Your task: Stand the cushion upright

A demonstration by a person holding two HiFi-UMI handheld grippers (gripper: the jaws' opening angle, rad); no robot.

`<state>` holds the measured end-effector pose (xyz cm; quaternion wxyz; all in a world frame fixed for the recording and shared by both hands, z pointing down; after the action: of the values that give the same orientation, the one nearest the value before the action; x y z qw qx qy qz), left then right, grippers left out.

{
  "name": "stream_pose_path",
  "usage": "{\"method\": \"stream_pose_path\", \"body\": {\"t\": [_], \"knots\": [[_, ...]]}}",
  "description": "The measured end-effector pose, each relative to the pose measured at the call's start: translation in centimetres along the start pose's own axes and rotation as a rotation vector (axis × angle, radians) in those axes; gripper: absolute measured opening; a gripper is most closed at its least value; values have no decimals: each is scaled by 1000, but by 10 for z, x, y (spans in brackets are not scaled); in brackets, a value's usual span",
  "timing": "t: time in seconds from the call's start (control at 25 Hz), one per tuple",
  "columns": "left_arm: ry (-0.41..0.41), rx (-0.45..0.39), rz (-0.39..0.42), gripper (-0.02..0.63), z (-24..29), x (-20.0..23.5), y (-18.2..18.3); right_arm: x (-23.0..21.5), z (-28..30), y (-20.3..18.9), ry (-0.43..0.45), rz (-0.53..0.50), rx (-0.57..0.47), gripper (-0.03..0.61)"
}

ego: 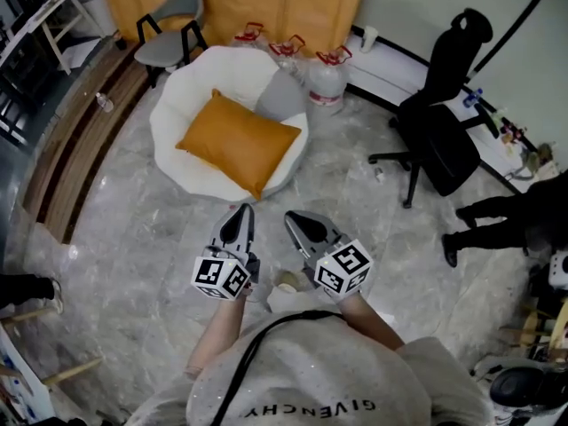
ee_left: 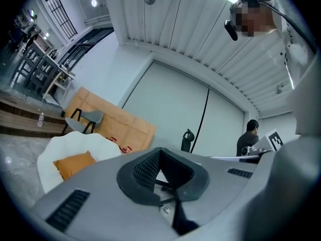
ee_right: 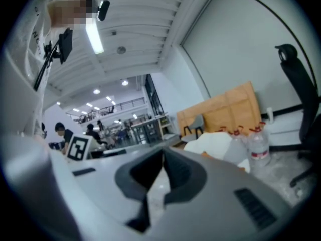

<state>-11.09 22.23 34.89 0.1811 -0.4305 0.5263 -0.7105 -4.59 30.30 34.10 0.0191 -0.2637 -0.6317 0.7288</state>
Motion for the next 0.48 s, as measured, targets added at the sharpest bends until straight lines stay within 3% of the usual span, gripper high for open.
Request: {"method": "stream_pose_path", "body": {"t": [0.48], "knots": [[109, 2, 37, 23, 43, 10, -9, -68, -3, -3, 13, 59, 24, 17]]}}
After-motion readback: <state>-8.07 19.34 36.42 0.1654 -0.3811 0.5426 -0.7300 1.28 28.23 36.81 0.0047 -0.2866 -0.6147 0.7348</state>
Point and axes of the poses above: the fingertips, and each gripper's own axes: z forward along the fingers, x to its left, y out of its top, the point moved 1 cm from there along -z, backward along the fingers, and after that the axes turned 14 degrees about y, right-handed, at the moved point
